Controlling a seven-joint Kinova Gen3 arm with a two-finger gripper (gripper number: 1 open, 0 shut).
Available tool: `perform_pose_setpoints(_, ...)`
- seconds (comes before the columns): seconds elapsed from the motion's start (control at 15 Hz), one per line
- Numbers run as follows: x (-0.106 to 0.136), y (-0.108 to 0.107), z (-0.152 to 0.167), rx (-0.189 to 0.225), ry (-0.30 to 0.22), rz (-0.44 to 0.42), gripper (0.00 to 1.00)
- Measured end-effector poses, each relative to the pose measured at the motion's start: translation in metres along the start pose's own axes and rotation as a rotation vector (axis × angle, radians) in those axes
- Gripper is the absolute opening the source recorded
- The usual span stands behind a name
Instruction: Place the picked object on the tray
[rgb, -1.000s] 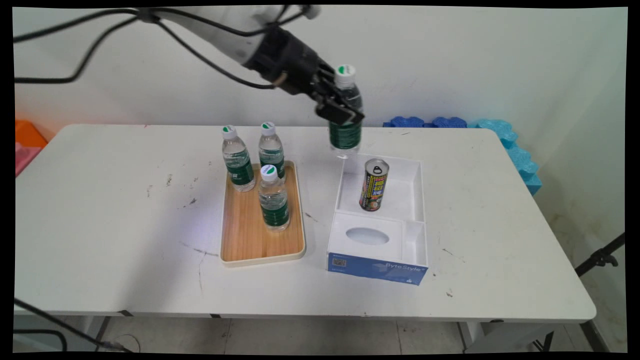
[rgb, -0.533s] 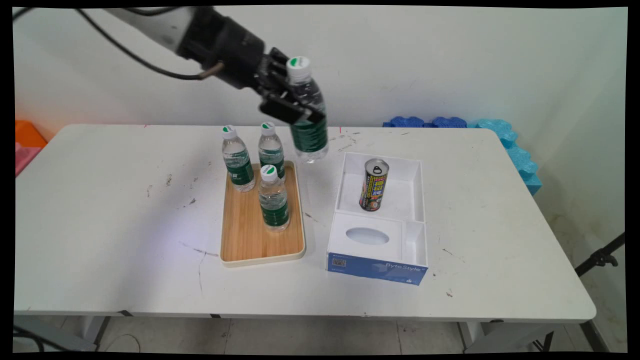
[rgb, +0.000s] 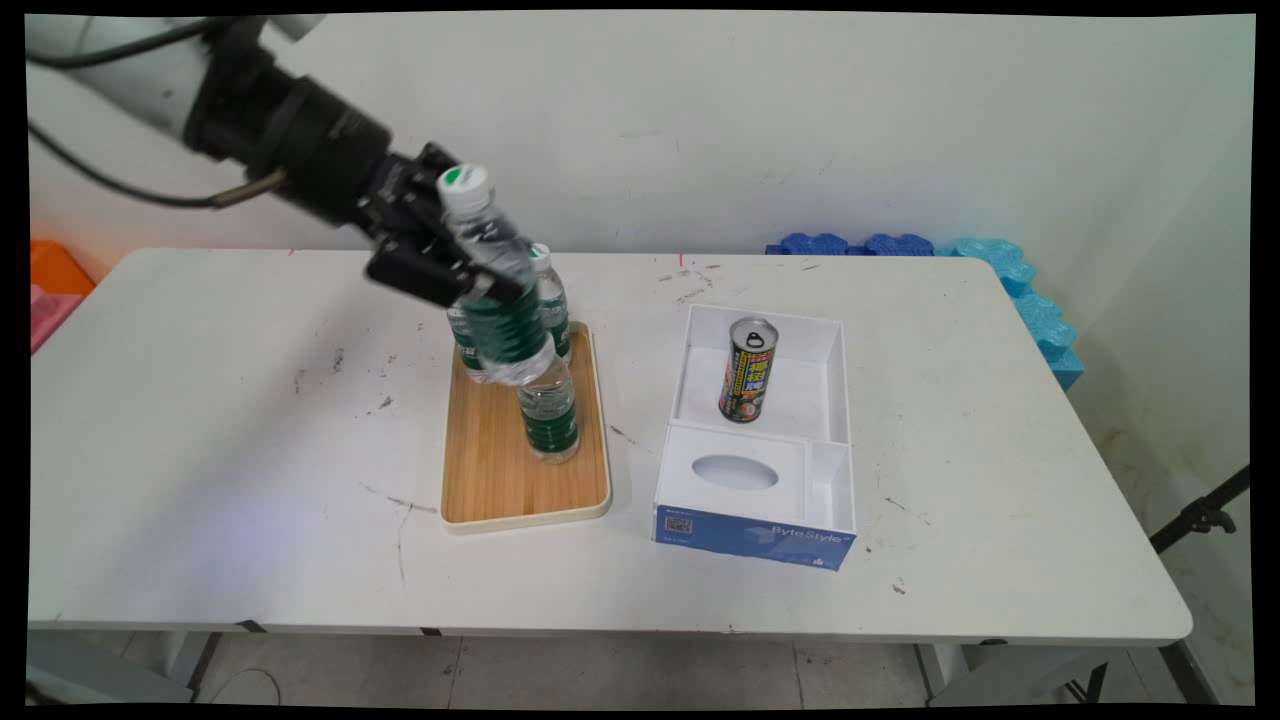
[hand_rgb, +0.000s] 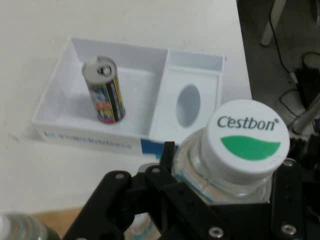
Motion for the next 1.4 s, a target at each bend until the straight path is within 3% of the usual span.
perform_pose_setpoints(0.33,-0.046,0.011,-0.010,-0.001,-0.038,-0.023,0.00)
perform_pose_setpoints(1.0,-0.119,-0.007,0.019,0.116,-0.071,-0.051,0.00)
perform_pose_setpoints(1.4,-0.151,-0.015,0.051,0.144,-0.073,-0.071,0.00)
